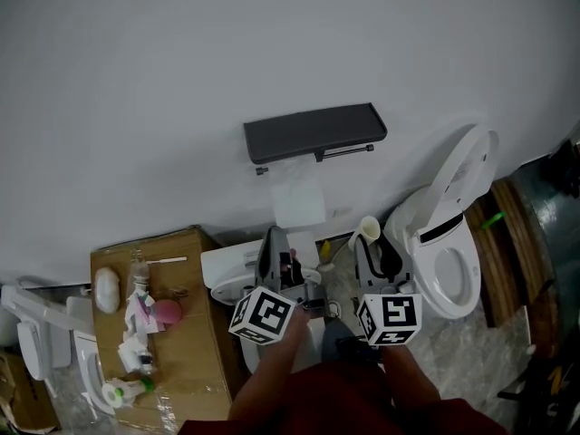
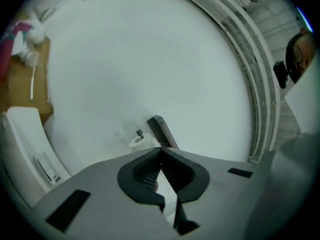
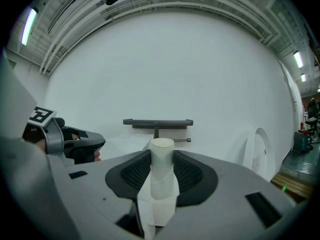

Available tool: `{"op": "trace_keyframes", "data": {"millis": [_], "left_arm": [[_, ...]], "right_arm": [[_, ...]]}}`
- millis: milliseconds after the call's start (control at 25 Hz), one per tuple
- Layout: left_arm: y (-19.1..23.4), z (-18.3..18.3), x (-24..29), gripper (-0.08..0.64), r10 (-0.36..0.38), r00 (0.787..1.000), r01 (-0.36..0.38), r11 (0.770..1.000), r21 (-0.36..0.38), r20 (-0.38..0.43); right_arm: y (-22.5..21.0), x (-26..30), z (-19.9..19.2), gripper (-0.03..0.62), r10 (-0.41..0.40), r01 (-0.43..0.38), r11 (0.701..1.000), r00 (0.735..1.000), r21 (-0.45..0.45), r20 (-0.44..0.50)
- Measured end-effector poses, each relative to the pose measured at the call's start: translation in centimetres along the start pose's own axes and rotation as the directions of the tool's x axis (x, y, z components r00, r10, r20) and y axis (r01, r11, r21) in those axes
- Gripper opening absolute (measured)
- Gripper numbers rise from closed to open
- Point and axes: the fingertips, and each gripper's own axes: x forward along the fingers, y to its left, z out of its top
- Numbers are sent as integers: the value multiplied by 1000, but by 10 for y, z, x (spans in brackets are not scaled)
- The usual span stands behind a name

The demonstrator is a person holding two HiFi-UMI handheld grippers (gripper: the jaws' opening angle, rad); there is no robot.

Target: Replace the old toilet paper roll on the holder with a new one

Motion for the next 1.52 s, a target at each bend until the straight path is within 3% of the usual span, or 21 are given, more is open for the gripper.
{"op": "trace_keyframes", "data": {"millis": [120,240,320,680,840,960,1040,1520], "left_arm": [[-8,1,-6,17,16,998,-3,978,207,-59],[-13,-1,-13,17,46,995,-9,923,385,-87],[-13,-5,-17,17,62,993,-9,888,461,-102],[-14,-2,-29,46,90,991,-2,737,676,-95],[-17,5,-36,40,99,991,-1,655,755,-85],[-13,10,-41,34,103,992,-2,615,788,-78],[-12,16,-45,34,104,992,-6,596,803,-71],[7,29,-61,15,146,987,-24,544,839,-67]], "right_arm": [[3,-6,0,152,-2,2,1000,1000,-3,4],[6,-9,0,152,0,0,1000,1000,-2,1],[9,-9,0,152,3,-3,1000,1000,-2,3],[21,-6,3,152,27,-27,1000,1000,-12,9],[28,-7,4,152,36,-36,999,999,-14,9],[32,-7,4,152,44,-44,999,999,-15,10],[36,-8,6,152,50,-50,999,999,-18,13],[57,-9,5,152,80,-79,996,997,-28,16]]}}
